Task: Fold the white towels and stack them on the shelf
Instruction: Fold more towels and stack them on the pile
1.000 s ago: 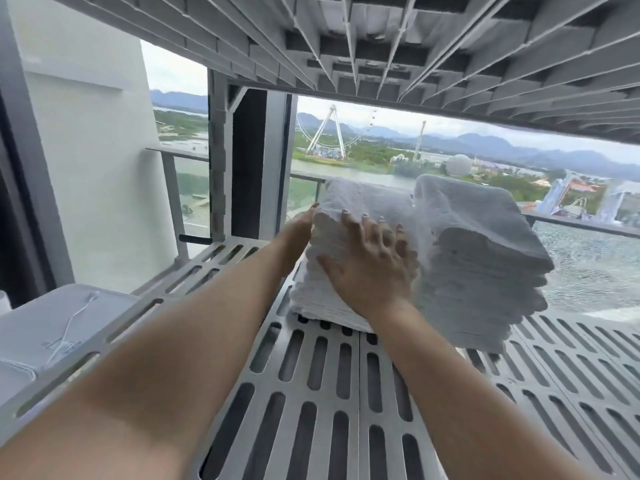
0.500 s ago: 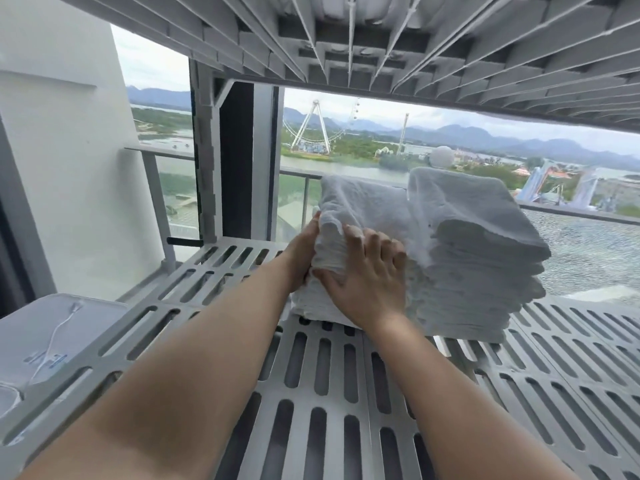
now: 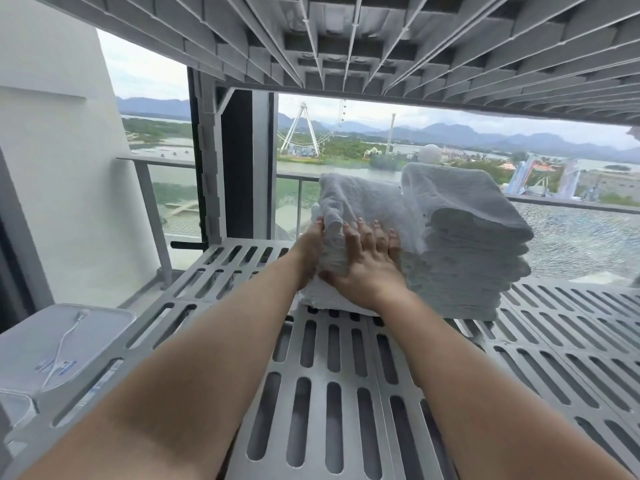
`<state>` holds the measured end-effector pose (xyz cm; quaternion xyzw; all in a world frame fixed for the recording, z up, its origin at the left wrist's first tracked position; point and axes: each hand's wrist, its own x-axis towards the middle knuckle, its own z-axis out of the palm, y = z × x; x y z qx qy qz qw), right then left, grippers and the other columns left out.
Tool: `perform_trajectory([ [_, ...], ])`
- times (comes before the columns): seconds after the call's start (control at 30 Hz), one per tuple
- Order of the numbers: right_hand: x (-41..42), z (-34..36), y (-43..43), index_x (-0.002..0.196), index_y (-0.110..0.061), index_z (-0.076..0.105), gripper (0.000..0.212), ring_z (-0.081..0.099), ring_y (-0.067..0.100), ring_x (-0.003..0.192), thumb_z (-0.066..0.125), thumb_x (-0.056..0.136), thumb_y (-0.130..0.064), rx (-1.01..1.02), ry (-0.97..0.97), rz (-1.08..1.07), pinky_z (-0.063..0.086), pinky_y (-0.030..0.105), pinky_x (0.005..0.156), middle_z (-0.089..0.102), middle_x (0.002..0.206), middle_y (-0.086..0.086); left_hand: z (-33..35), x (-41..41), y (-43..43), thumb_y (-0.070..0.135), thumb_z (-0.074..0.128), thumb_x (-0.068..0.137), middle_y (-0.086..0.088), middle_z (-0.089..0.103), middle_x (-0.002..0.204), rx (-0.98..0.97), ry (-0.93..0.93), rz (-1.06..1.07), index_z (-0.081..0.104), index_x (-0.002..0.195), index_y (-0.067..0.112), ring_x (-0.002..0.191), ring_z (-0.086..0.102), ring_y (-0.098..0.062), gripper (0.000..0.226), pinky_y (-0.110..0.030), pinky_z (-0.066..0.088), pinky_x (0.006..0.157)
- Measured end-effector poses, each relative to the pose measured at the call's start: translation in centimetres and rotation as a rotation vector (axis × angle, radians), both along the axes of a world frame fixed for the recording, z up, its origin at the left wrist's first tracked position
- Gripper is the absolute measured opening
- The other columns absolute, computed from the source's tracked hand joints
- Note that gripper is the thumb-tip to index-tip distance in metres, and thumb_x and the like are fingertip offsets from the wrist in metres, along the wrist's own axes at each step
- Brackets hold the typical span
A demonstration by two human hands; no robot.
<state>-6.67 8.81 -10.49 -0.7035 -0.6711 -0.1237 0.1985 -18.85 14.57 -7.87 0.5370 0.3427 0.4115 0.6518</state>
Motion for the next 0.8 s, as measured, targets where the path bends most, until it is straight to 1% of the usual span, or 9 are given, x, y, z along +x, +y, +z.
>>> perform_trajectory([
  [0.1,0.3,0.6,-0.7,0.15,-0.039,-0.015,0.107,-0.023,0.027,0.15,0.045,0.072,-0.082,-0.058,-0.03,-0.013,-0.022,0.051,0.117,-0.014,0.165,-0.001,0.5,-0.4,-0.1,0.057,0.027,0.103,-0.012,0.073,0.114,-0.03,-0.044,-0.009,0.058,0.131,0.013,0.104,0.07,-0.023,0.061,-0.026,0.057,0.083],
  [0.2,0.3,2.0,-1.2,0.153,-0.038,-0.013,0.106,-0.018,0.027,0.151,0.051,0.076,-0.075,-0.12,-0.009,0.02,-0.014,0.051,0.12,-0.009,0.166,0.001,1.3,-0.2,0.0,0.057,0.032,0.102,-0.014,0.063,0.131,0.095,0.081,0.153,0.054,0.138,0.012,0.118,0.061,-0.031,0.061,-0.044,0.047,0.105],
  [0.27,0.4,3.3,-1.9,0.155,-0.035,0.002,0.095,0.001,0.029,0.152,0.057,0.081,-0.063,-0.084,0.02,0.056,-0.001,0.05,0.123,0.01,0.164,0.005,2.4,0.0,-0.4,0.054,0.033,0.103,-0.014,0.061,0.131,0.356,0.263,0.364,0.052,0.137,0.012,0.116,0.058,-0.03,0.057,-0.046,0.045,0.103],
  [0.33,0.8,4.4,-3.1,0.15,-0.031,0.028,0.074,0.027,0.03,0.144,0.06,0.086,-0.047,0.059,0.015,0.077,0.025,0.048,0.119,0.034,0.153,0.007,3.9,0.2,-1.3,0.052,0.033,0.103,-0.01,0.06,0.134,0.566,0.328,0.473,0.051,0.138,0.015,0.121,0.055,-0.027,0.054,-0.041,0.043,0.101],
  [0.43,2.0,5.6,-5.4,0.122,-0.021,0.063,0.036,0.049,0.026,0.124,0.062,0.086,-0.023,0.372,-0.116,0.117,0.046,0.042,0.103,0.056,0.129,0.006,5.7,1.2,-2.6,0.047,0.033,0.104,-0.005,0.061,0.132,0.733,0.377,0.537,0.054,0.134,0.019,0.12,0.054,-0.023,0.046,-0.031,0.037,0.089],
  [0.5,3.6,6.5,-6.9,0.101,-0.018,0.071,0.02,0.055,0.024,0.115,0.063,0.084,-0.015,0.547,-0.167,0.123,0.045,0.039,0.1,0.064,0.117,0.004,6.2,2.0,-3.8,0.043,0.034,0.105,-0.001,0.063,0.13,0.808,0.402,0.552,0.056,0.131,0.021,0.118,0.055,-0.019,0.041,-0.028,0.035,0.087],
  [0.57,6.5,7.5,-8.2,0.093,-0.02,0.072,0.013,0.057,0.02,0.108,0.061,0.087,-0.017,0.635,-0.156,0.072,0.039,0.034,0.1,0.067,0.109,0.001,6.3,3.2,-5.0,0.04,0.037,0.105,0.002,0.062,0.133,0.862,0.421,0.548,0.057,0.131,0.023,0.121,0.055,-0.015,0.037,-0.026,0.036,0.09],
  [0.67,12.0,8.5,-9.8,0.098,-0.021,0.071,0.02,0.055,0.021,0.107,0.051,0.095,-0.021,0.671,-0.026,-0.005,0.038,0.034,0.1,0.066,0.107,0.002,6.1,5.5,-6.7,0.039,0.043,0.102,0.005,0.06,0.135,0.936,0.528,0.592,0.06,0.127,0.026,0.124,0.054,-0.017,0.033,-0.034,0.041,0.101],
  [0.8,19.1,8.1,-11.0,0.108,-0.016,0.07,0.033,0.057,0.024,0.109,0.039,0.099,-0.021,0.722,0.335,-0.022,0.042,0.033,0.092,0.067,0.112,0.007,5.8,9.6,-9.4,0.034,0.048,0.102,0.001,0.058,0.138,1.017,0.594,0.57,0.061,0.128,0.019,0.127,0.052,-0.018,0.033,-0.037,0.037,0.11],
])
